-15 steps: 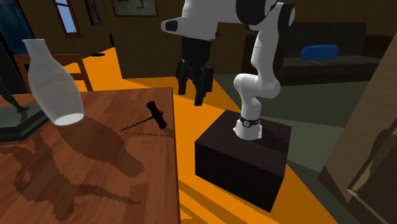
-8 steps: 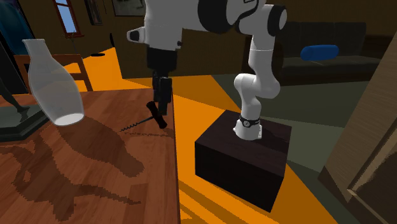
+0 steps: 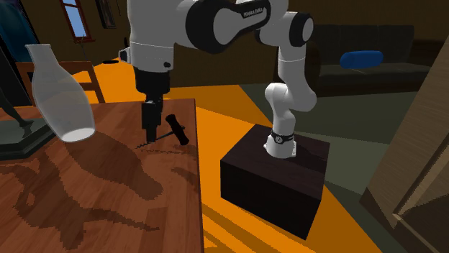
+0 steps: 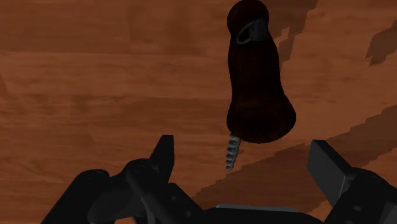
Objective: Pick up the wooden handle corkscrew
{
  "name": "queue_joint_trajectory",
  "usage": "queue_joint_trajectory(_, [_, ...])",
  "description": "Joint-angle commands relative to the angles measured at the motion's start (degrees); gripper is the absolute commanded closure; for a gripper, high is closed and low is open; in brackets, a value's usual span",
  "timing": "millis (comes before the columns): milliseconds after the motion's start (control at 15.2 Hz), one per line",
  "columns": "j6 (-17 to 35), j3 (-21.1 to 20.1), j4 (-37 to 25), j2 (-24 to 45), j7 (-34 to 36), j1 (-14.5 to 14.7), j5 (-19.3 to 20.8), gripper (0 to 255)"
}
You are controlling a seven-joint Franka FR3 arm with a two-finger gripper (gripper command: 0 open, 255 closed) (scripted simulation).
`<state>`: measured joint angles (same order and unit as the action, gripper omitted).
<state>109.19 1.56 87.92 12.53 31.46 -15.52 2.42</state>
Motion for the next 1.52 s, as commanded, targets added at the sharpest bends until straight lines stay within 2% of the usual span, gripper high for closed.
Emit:
queue_joint_trajectory(0, [1.23, 0.05, 0.83, 0.37, 0.16, -0.05, -0.01, 0])
queue_joint_trajectory(330, [3.95, 0.06, 3.48, 0.44, 0.28, -0.06, 0.03, 0])
queue_joint_trajectory(396, [4.03, 0.05, 3.51, 0.49, 0.30, -0.04, 0.04, 255])
queue_joint_trajectory(990, [3.95, 0.06, 3.48, 0.44, 0.28, -0.06, 0.03, 255])
queue_joint_trajectory(1452, [-1.46, 0.05, -2.00, 0.50, 0.05, -0.05, -0.05, 255])
